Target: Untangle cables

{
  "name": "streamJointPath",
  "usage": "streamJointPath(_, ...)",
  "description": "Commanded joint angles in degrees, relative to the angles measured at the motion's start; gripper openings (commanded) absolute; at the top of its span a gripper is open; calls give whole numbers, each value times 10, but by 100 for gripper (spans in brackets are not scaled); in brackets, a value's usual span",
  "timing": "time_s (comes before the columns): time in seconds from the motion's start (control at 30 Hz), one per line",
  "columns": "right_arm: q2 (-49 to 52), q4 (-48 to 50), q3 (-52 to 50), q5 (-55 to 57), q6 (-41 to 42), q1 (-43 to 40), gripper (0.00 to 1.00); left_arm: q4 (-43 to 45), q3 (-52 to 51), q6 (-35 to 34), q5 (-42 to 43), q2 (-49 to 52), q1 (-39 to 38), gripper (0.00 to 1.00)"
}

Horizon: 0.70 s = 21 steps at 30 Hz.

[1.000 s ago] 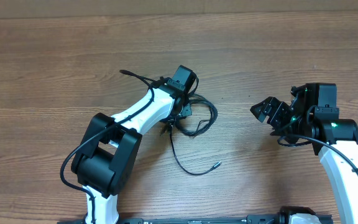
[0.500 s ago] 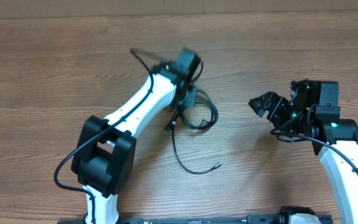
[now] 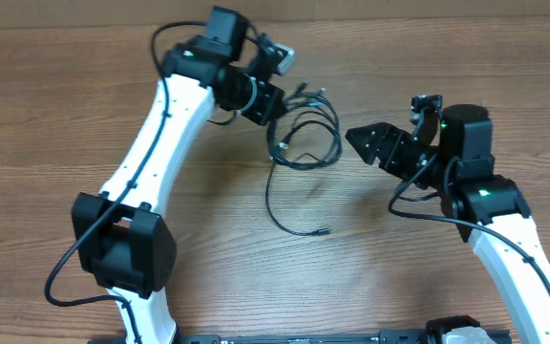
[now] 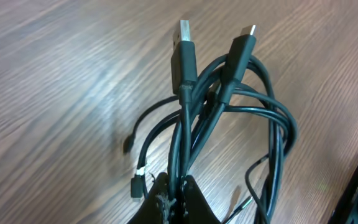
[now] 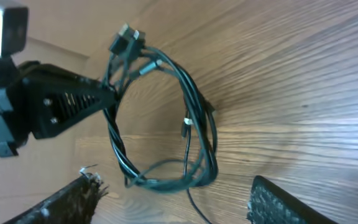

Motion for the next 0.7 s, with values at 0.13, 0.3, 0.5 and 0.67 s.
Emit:
streamJointPath(0.13,74,33,16,76,-3,63,75,-14,8,-12,32,-9,2,4)
streamJointPath(0.3,112,43,16,118,-46,89,75,-37,7,-55,-15,-9,-9,4)
streamJointPath(0.5,150,55,16,108,-51,94,57,-47,7,-72,-15,-9,-12,4)
streamJointPath(0.67,189,88,16,62,-57,103,32,-47,7,-91,-15,-9,-12,4)
